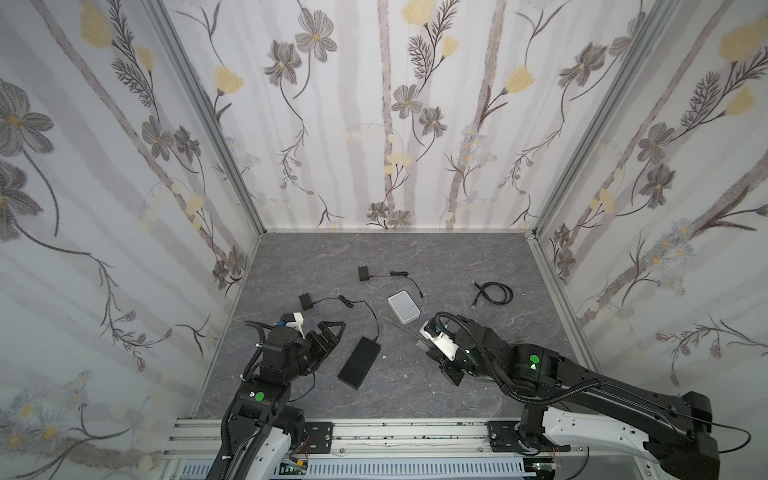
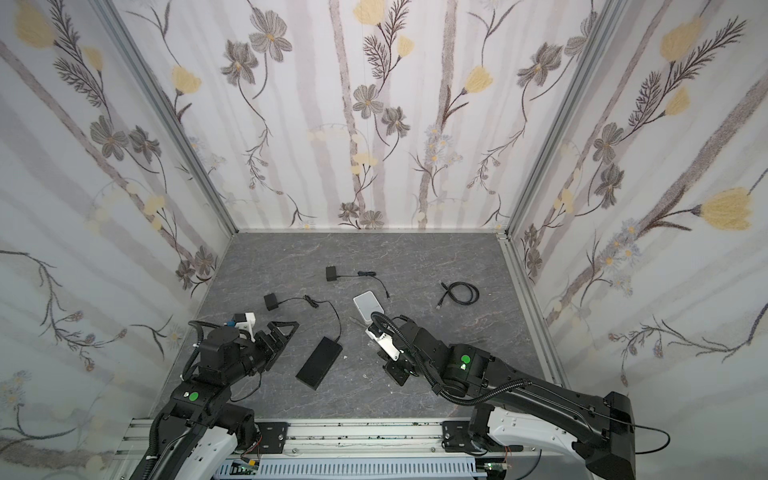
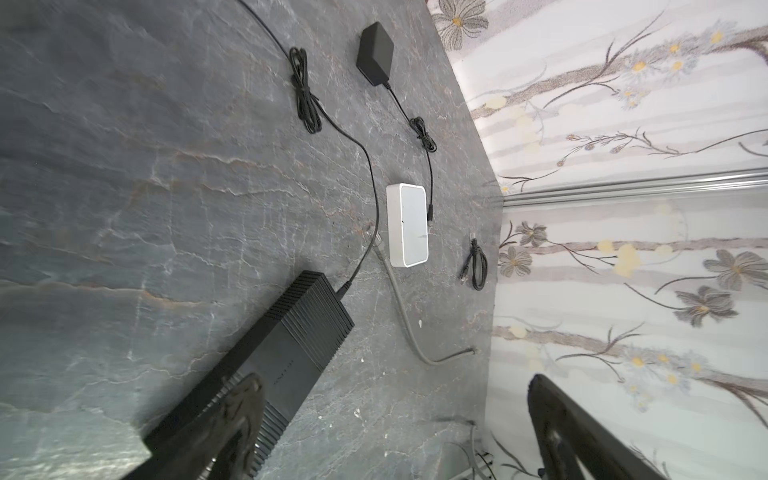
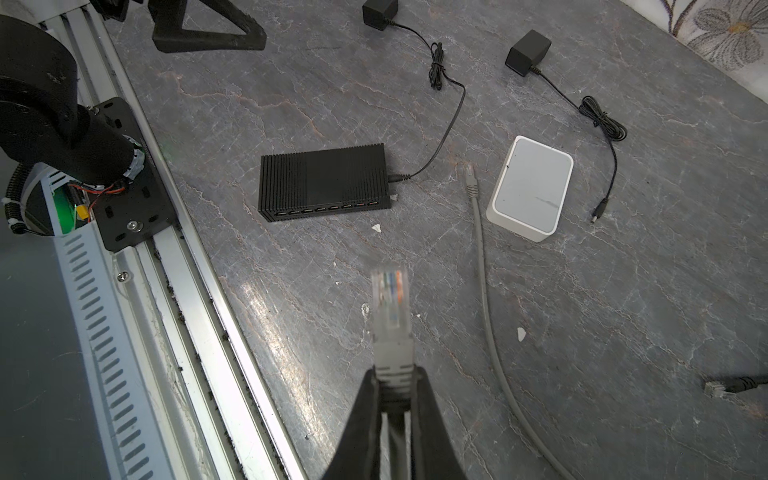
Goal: Insert the plug into the switch port
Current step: 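Carry the ethernet plug toward the left gripper while the left gripper reaches toward it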
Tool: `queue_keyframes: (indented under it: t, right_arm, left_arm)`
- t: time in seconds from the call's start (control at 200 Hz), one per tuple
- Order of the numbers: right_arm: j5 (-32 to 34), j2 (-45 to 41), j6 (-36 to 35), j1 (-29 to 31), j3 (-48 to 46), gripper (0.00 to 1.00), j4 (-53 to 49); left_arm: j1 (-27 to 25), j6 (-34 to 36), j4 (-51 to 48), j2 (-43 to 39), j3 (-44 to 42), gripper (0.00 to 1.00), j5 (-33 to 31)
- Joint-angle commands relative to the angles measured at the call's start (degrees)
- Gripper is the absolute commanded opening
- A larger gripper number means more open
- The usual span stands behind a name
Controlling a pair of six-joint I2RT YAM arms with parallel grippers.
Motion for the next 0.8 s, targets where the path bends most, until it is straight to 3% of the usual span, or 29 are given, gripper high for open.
queue_keyframes:
  t: [0.0, 0.15, 0.27, 0.325, 0.385, 0.45, 0.505, 0.59, 0.794]
  right_arm:
    - [0.4, -0.9, 0.6, 0.0, -0.3, 0.06, 0.8]
    - [-3.3, -0.6, -0.5, 0.0, -0.2, 0.05, 0.5]
    - [-5.8, -1.2, -0.9, 0.0, -0.4, 0.05, 0.8]
    - [-7.8, -1.7, -1.2, 0.0, -0.7, 0.05, 1.4]
    - [-10.2, -2.5, -1.9, 0.2, -0.9, 0.05, 1.5]
    - [-12.2, -3.9, -2.6, 0.9, -1.2, 0.05, 2.1]
    - [-14.0, -5.0, -3.1, 1.1, -1.8, 0.04, 2.8]
    - [-16.3, -6.0, -3.7, 1.2, -2.5, 0.04, 3.8]
    - [-19.6, -6.3, -4.1, 1.3, -2.8, 0.03, 4.6]
  left_arm:
    - [-3.2, 0.3, 10.6, 2.8, 2.3, 1.00, 7.3]
    - [-14.0, 19.5, 7.0, 3.7, 11.9, 1.00, 4.3]
    - [-17.6, 36.9, 10.0, 3.8, 14.4, 0.89, 4.5]
    - [-18.3, 45.4, 12.7, 5.3, 14.3, 0.78, 8.3]
    - [-19.8, 57.4, 13.7, 7.8, 14.2, 0.69, 17.7]
    - [-23.1, 76.9, 8.0, 10.4, 15.2, 0.67, 27.2]
    - [-27.0, 89.8, 2.3, 12.3, 16.3, 0.63, 27.1]
    - [-29.3, 93.3, 1.5, 16.1, 17.7, 0.67, 21.9]
    - [-31.2, 101.4, -4.8, 24.1, 23.3, 0.70, 23.1]
